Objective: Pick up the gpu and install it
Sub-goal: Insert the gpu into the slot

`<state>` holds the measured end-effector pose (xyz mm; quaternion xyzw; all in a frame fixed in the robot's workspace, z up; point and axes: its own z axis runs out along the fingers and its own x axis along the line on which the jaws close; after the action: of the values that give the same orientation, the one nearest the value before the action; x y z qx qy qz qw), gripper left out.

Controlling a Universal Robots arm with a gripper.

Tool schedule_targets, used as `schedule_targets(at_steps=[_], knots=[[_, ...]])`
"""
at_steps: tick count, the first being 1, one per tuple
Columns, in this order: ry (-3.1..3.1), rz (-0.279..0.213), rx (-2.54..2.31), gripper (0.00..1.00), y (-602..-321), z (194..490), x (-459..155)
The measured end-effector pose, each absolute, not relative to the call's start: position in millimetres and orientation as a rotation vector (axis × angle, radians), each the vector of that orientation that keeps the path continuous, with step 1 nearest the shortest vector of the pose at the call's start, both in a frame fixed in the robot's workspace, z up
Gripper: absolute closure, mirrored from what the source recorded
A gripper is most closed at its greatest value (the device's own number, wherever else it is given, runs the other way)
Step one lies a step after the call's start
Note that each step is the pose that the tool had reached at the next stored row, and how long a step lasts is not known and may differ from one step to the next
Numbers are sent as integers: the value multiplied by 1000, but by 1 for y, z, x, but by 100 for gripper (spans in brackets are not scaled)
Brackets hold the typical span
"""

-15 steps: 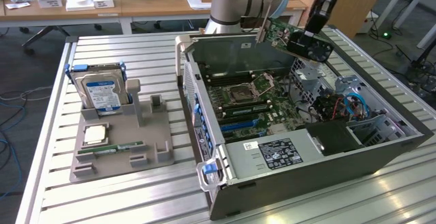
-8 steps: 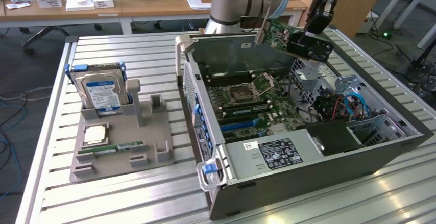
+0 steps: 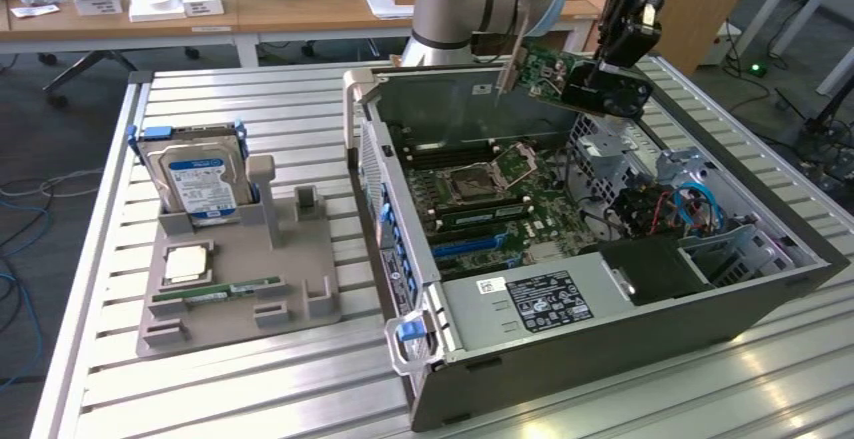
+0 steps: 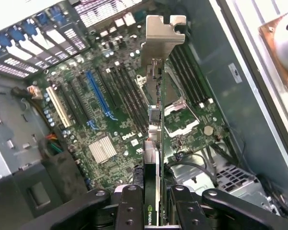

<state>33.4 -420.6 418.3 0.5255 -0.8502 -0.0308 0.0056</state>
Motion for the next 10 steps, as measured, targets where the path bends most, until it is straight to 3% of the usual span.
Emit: schedule_targets(at_steps=[10], knots=[[-2522,-95,1844,74,-421,418,33]])
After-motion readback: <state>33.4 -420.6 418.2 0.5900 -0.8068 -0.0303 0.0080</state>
